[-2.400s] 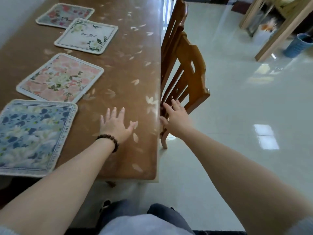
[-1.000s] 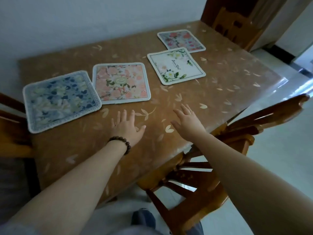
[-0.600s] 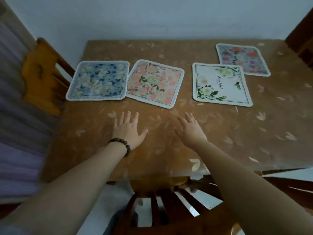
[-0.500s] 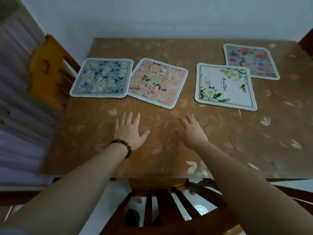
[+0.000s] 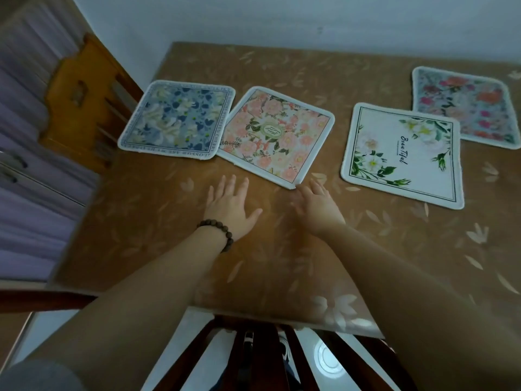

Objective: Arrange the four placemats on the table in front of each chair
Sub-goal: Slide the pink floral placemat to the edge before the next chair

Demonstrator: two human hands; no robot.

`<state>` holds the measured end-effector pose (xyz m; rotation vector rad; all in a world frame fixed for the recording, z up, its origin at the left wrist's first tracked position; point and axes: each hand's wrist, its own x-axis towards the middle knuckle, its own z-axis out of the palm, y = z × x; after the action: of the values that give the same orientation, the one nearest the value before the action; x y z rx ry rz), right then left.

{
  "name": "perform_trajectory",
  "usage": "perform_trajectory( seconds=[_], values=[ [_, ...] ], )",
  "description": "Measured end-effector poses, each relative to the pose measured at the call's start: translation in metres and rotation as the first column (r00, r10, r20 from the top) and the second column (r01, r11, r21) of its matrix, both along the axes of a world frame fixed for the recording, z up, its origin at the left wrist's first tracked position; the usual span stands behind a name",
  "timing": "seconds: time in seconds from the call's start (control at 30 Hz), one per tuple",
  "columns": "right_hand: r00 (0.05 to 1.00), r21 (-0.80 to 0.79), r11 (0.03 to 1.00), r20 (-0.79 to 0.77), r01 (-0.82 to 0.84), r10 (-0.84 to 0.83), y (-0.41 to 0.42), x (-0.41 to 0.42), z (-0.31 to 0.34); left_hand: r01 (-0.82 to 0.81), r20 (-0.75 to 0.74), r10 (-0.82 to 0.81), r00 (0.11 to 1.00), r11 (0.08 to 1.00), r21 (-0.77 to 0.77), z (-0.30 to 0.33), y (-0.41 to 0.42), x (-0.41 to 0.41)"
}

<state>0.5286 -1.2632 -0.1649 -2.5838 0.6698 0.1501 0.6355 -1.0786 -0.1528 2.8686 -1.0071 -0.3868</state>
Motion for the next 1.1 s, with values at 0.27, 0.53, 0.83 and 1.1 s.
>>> perform_trajectory(
  seconds=[0.27, 0.53, 0.83, 1.1],
  values=[
    [1.000, -0.039, 0.999, 0.028, -0.003, 0.004, -0.025, 0.050, -0.036, 0.112, -0.032, -0.115, 0.993, 0.991, -0.070, -0.035, -0.042, 0.044],
    [0.995, -0.037, 0.997, 0.074, -0.063, 0.065, -0.040, 0.071, -0.056, 0.233, -0.076, -0.242, 0.967, 0.966, -0.109, -0.068, -0.065, 0.077],
    [0.909, -0.349, 0.924, 0.316, -0.154, 0.271, -0.034, 0.070, -0.047, 0.316, 0.052, -0.312, 0.949, 0.933, -0.174, -0.080, -0.076, 0.102],
    [0.911, -0.331, 0.942, 0.367, -0.060, 0.187, -0.038, 0.053, -0.044, 0.276, 0.080, -0.266, 0.961, 0.946, -0.168, -0.081, -0.070, 0.115]
  ],
)
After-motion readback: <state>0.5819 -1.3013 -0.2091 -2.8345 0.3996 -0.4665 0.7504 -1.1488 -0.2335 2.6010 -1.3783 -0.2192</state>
